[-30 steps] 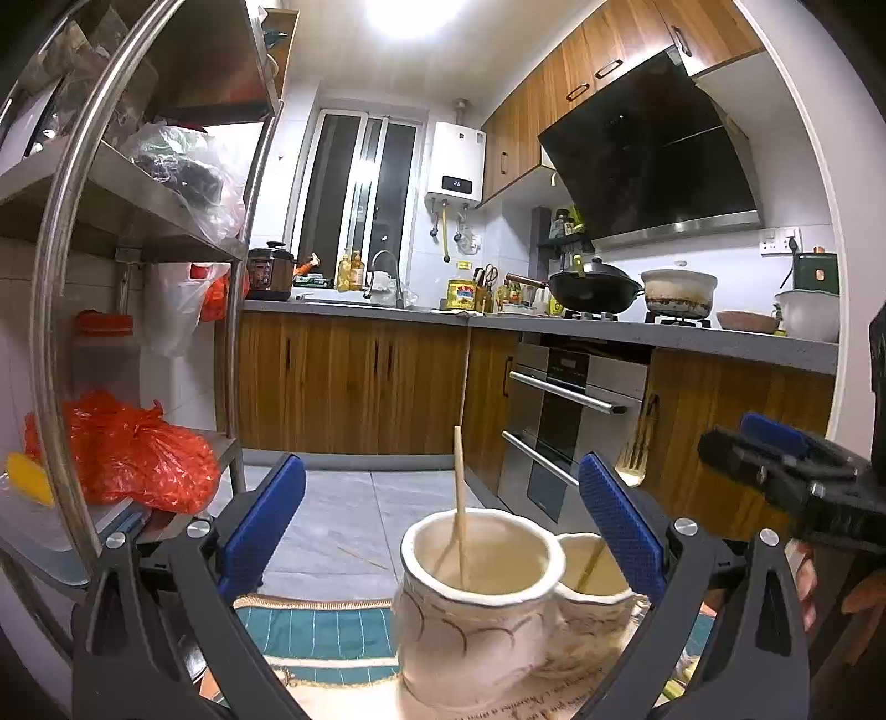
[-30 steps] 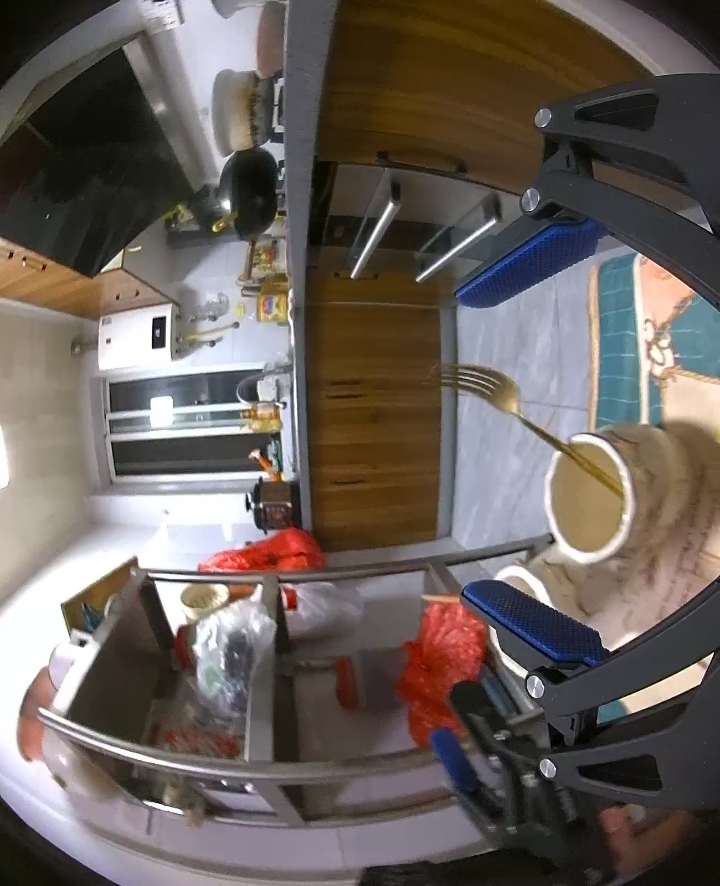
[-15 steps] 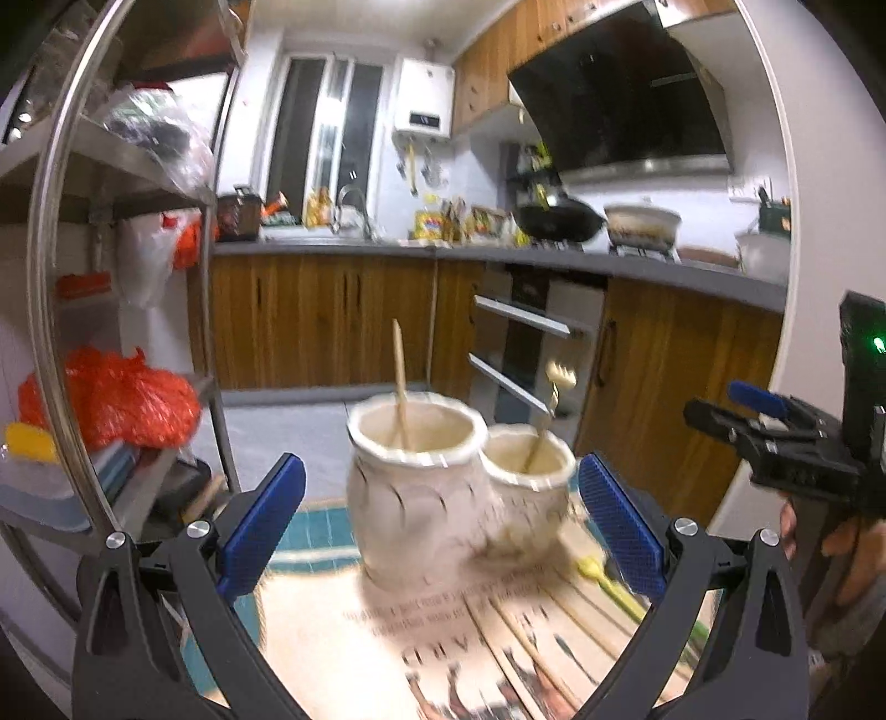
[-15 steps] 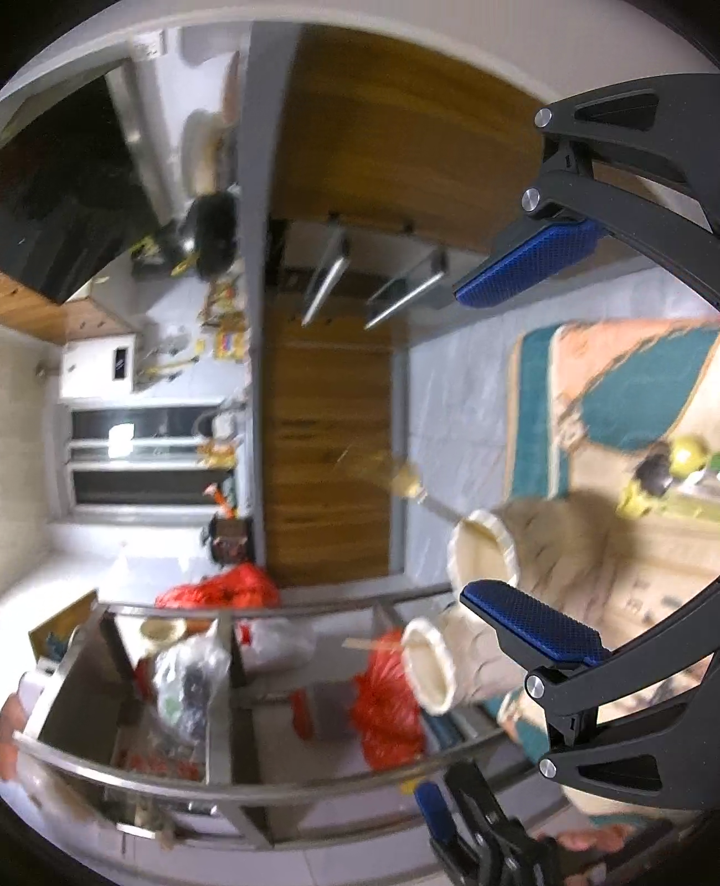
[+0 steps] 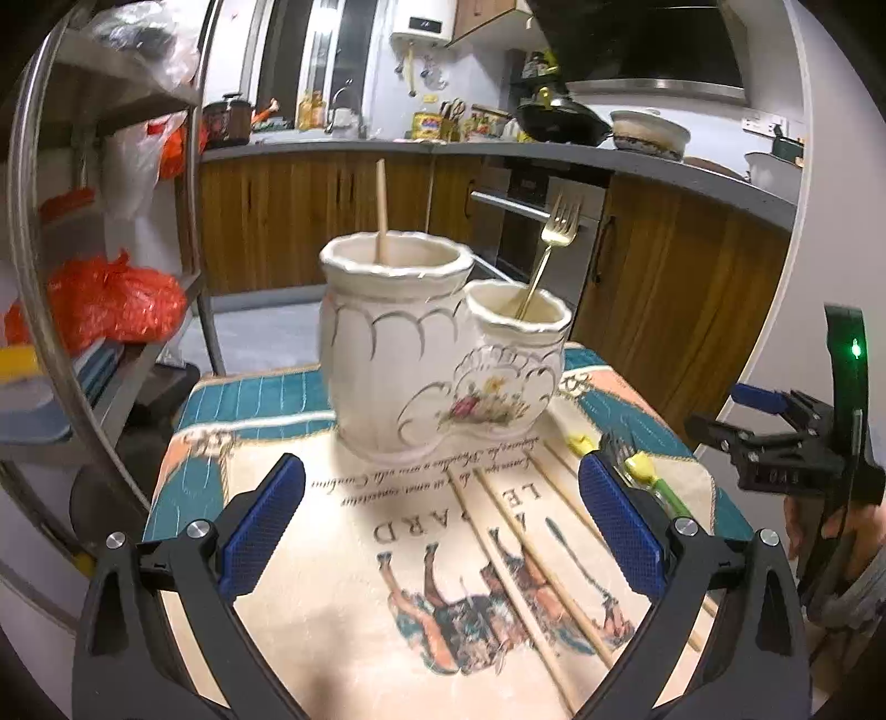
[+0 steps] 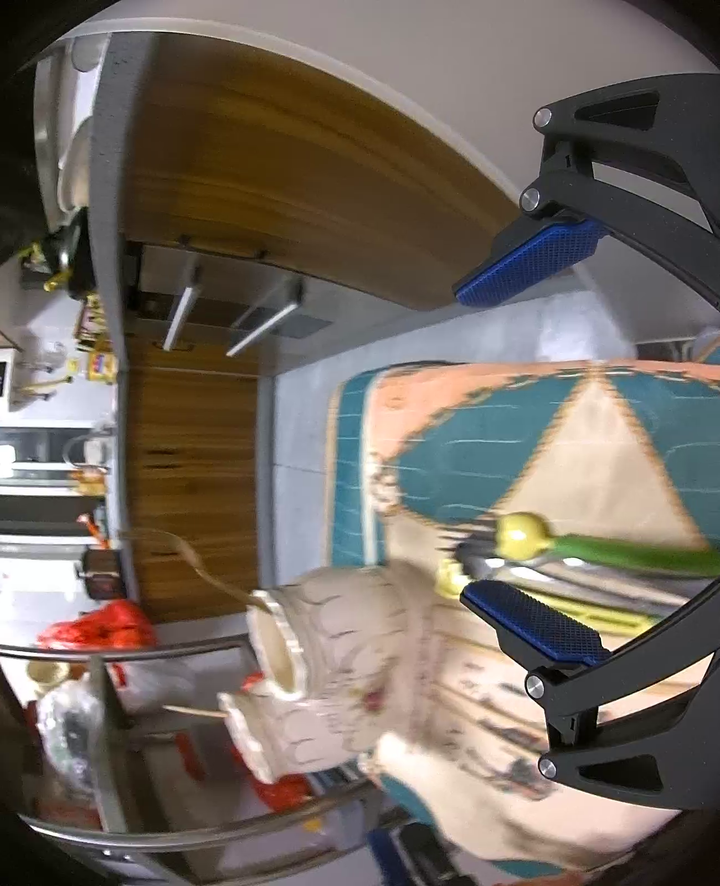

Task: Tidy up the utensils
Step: 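Withdraw both open tools back toward the utensils on the cloth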

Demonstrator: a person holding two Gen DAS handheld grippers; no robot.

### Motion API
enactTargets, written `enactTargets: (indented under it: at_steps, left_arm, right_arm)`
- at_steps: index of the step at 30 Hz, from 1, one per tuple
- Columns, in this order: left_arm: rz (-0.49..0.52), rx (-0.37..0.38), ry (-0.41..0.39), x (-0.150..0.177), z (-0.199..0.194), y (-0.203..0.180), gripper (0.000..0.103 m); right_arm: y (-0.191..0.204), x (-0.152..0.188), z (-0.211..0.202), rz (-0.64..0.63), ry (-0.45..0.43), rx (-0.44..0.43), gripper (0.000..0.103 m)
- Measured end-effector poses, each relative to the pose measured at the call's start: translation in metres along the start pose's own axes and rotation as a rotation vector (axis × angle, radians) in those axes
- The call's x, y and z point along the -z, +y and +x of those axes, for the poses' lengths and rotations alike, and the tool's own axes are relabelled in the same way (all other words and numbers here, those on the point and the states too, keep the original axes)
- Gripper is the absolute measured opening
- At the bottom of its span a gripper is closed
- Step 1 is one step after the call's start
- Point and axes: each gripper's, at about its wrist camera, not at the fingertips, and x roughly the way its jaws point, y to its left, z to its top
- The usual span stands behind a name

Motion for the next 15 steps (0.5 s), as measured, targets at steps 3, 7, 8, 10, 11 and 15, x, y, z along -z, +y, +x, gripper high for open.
enactTargets:
  at_steps: [3, 7, 8, 10, 11, 15]
  left_arm:
    - [-0.003, -0.008, 0.040, 0.006, 0.003, 0.001, 0.097]
    - [0.050, -0.003, 0.107, 0.017, 0.009, -0.010, 0.097]
    - [0.066, -0.001, 0.126, 0.019, 0.010, -0.013, 0.097]
    - [0.105, 0.002, 0.165, 0.027, 0.014, -0.021, 0.097]
    - [0.127, -0.001, 0.180, 0.030, 0.015, -0.025, 0.097]
    - [0.178, -0.029, 0.211, 0.036, 0.017, -0.031, 0.096]
  right_arm:
    - [0.004, 0.013, -0.002, -0.014, 0.043, -0.005, 0.098]
    - [0.009, 0.025, -0.004, -0.025, 0.088, -0.020, 0.098]
    - [0.009, 0.027, -0.004, -0.028, 0.097, -0.020, 0.098]
    - [0.012, 0.032, -0.005, -0.037, 0.114, -0.018, 0.096]
    - [0.012, 0.033, -0.006, -0.039, 0.113, -0.019, 0.096]
    - [0.015, 0.036, -0.009, -0.055, 0.121, -0.023, 0.090]
